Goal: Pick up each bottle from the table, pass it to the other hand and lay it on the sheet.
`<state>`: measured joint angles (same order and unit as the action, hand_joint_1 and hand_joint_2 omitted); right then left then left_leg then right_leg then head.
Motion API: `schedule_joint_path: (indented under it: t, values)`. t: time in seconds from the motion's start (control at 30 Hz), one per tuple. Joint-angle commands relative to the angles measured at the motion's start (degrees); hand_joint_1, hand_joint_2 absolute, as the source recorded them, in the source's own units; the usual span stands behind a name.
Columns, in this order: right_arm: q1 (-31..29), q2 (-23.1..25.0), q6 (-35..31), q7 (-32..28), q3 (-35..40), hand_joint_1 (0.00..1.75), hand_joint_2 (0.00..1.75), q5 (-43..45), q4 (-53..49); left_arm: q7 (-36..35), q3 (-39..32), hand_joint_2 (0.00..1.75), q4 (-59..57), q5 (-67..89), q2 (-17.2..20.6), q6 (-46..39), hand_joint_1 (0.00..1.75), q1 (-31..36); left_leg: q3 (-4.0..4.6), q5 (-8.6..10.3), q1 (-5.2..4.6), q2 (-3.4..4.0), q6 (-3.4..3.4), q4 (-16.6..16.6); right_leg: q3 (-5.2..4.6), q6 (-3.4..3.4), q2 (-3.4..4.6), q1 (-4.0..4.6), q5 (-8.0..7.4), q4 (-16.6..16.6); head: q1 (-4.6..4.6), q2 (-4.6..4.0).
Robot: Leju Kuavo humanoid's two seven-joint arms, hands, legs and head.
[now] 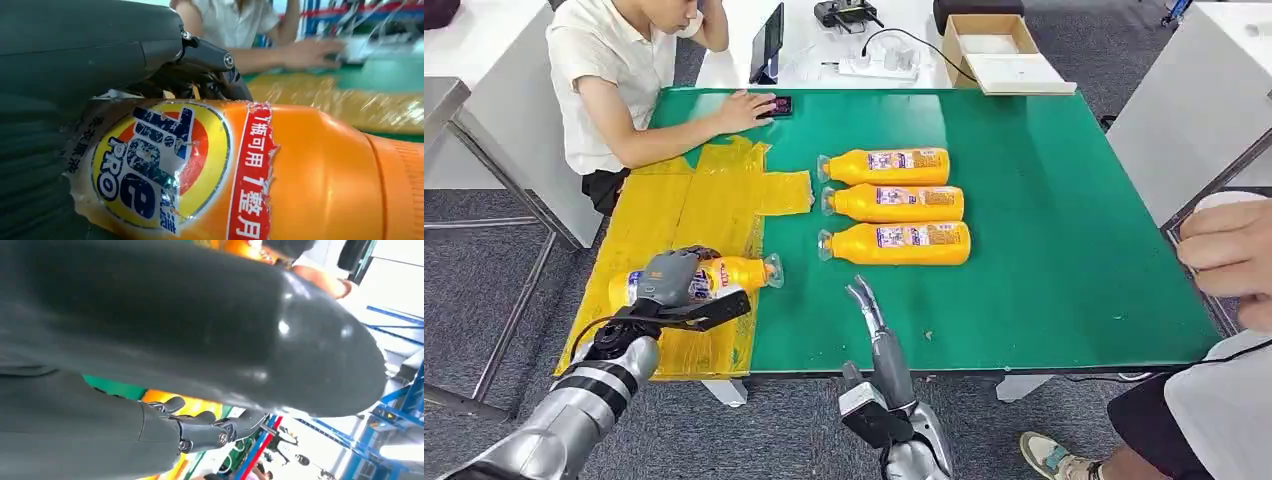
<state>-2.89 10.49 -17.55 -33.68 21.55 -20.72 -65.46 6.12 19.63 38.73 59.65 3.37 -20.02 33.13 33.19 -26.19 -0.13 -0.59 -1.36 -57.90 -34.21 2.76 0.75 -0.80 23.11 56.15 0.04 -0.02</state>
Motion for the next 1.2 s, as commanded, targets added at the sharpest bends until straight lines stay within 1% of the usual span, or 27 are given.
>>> schedule_joint_path:
  t: [0.03, 0.13, 0.17, 0.2, 0.27, 0.37, 0.43, 0.47, 0.53, 0.57, 0.6, 0.63, 0.67, 0.73, 0.83, 1.2]
  values:
    - [-2.7, 0.3, 0.3, -0.1, 1.5, 0.00, 0.00, 0.6, 5.0, -1.9, 2.5, 1.75, -14.2, -0.4, -0.1, 4.0, 0.86, 7.3, -0.17, -0.05, 0.08, 0.02, 0.09, 0.0, 0.21, -0.11, -0.08, 0.09, 0.05, 0.0, 0.02, 0.02]
    - [-2.7, 0.3, 0.3, -0.1, 1.5, 0.00, 0.00, 0.6, 5.0, -1.9, 2.5, 1.75, -14.2, -0.4, -0.1, 4.0, 0.86, 7.3, -0.08, -0.01, 0.03, 0.04, 0.06, 0.0, 0.10, -0.07, -0.01, 0.04, -0.01, 0.0, 0.00, 0.00]
    - [-2.7, 0.2, 0.4, -0.2, 1.5, 0.00, 0.00, 0.6, 5.0, -1.9, 2.1, 1.75, -14.1, -0.8, -0.2, 4.1, 0.17, 7.2, -0.16, -0.01, 0.07, 0.06, 0.11, 0.0, 0.18, -0.12, -0.04, 0.08, 0.00, 0.0, 0.00, 0.00]
    - [-2.7, 0.2, 0.4, -0.2, 1.6, 0.00, 0.00, 0.6, 5.1, 0.4, 0.1, 1.75, -13.3, -3.6, -0.5, 5.3, 0.02, 6.6, -0.13, 0.01, 0.03, 0.02, 0.08, 0.0, 0.14, -0.10, -0.06, 0.05, -0.01, 0.0, 0.02, 0.02]
    - [-2.6, 0.2, 0.5, -0.2, 1.8, 0.00, 0.00, 0.8, 5.5, 5.7, -2.4, 1.75, -10.2, -8.0, -0.1, 6.7, 0.00, 4.7, -0.15, -0.01, 0.07, 0.07, 0.11, 0.0, 0.16, -0.13, -0.02, 0.09, -0.01, -0.1, 0.00, 0.02]
    - [-2.2, 0.2, 0.7, -0.3, 1.3, 0.00, 0.00, 1.7, 5.4, 9.0, -2.4, 1.75, -2.1, -10.8, 1.6, 7.2, 0.00, 1.0, -0.23, -0.03, 0.04, 0.16, 0.11, 0.1, 0.18, -0.12, 0.05, 0.06, 0.00, -0.1, 0.00, 0.00]
    - [-2.2, 0.1, 0.7, -0.3, 1.2, 0.00, 0.00, 1.8, 5.3, 9.0, -2.1, 1.75, -0.8, -10.9, 2.0, 7.5, 0.00, 0.6, -0.20, -0.03, 0.02, 0.11, 0.07, 0.1, 0.16, -0.08, 0.05, 0.03, 0.01, 0.0, 0.00, 0.02]
    - [-2.0, 0.0, 0.7, -0.3, 1.1, 0.00, 0.00, 1.9, 5.0, 9.2, -1.9, 1.75, 2.0, -11.6, 2.6, 8.0, 0.00, -0.5, -0.28, -0.07, 0.06, 0.17, 0.11, 0.1, 0.23, -0.13, 0.07, 0.07, 0.03, 0.0, 0.00, 0.02]
    - [-1.5, -0.6, 1.1, -0.3, 0.5, 0.00, 0.00, 2.1, 4.4, 10.8, -1.4, 1.75, 7.5, -13.4, 3.2, 8.1, 0.00, -2.7, -0.16, -0.03, 0.04, 0.09, 0.06, 0.0, 0.12, -0.07, 0.02, 0.04, 0.02, 0.0, 0.00, 0.00]
    - [-1.2, -1.2, 1.7, -0.5, 0.1, 0.00, 0.00, 2.2, 4.3, 10.9, -1.0, 1.75, 12.0, -14.9, 3.6, 8.3, 0.00, -4.5, -0.24, -0.06, 0.06, 0.13, 0.09, 0.1, 0.19, -0.10, 0.04, 0.07, 0.03, 0.0, 0.02, 0.00]
    - [-0.9, -1.6, 2.0, -0.9, -0.4, 0.00, 0.00, 2.4, 4.3, 10.8, -0.8, 1.75, 15.3, -15.9, 3.9, 8.5, 0.00, -6.0, -0.14, -0.03, 0.04, 0.08, 0.06, 0.0, 0.12, -0.07, 0.01, 0.04, 0.02, 0.0, 0.02, 0.02]
    - [-0.8, -1.8, 2.1, -1.3, -0.9, 0.00, 0.00, 2.5, 4.4, 10.3, -0.9, 1.75, 18.3, -16.6, 4.1, 7.7, 0.00, -7.4, -0.23, -0.06, 0.06, 0.09, 0.07, 0.1, 0.21, -0.09, 0.00, 0.06, 0.04, 0.0, 0.00, 0.02]
    - [-0.7, -1.9, 2.0, -1.9, -1.5, 0.00, 0.00, 2.5, 4.6, 10.2, -1.6, 1.75, 21.2, -17.2, 3.8, 5.3, 0.00, -9.0, -0.13, -0.04, 0.06, 0.07, 0.06, 0.0, 0.12, -0.07, -0.01, 0.06, 0.02, 0.0, 0.00, 0.00]
    - [-0.6, -1.8, 1.9, -2.3, -1.9, 0.00, 0.00, 2.6, 4.9, 10.1, -1.8, 1.75, 24.7, -17.6, 4.3, 4.1, 0.00, -10.8, -0.17, -0.06, 0.06, 0.02, 0.07, 0.0, 0.17, -0.09, -0.08, 0.06, 0.06, 0.0, 0.02, 0.02]
    - [-0.1, -1.4, 1.7, -2.9, -2.6, 0.00, 0.00, 2.8, 4.8, 13.5, -4.7, 1.75, 31.6, -21.4, 3.3, -1.1, 0.00, -14.7, -0.08, -0.05, 0.02, 0.11, 0.06, 0.0, 0.06, -0.08, 0.04, 0.03, 0.03, 0.0, 0.00, 0.02]
    - [-0.1, -1.4, 1.6, -3.0, -2.6, 0.00, 0.00, 2.8, 4.8, 13.4, -4.5, 1.75, 32.7, -21.4, 3.4, -1.0, 0.00, -15.4, -0.05, -0.02, 0.04, 0.02, 0.07, 0.0, 0.03, -0.08, -0.05, 0.05, 0.03, 0.0, 0.00, 0.02]
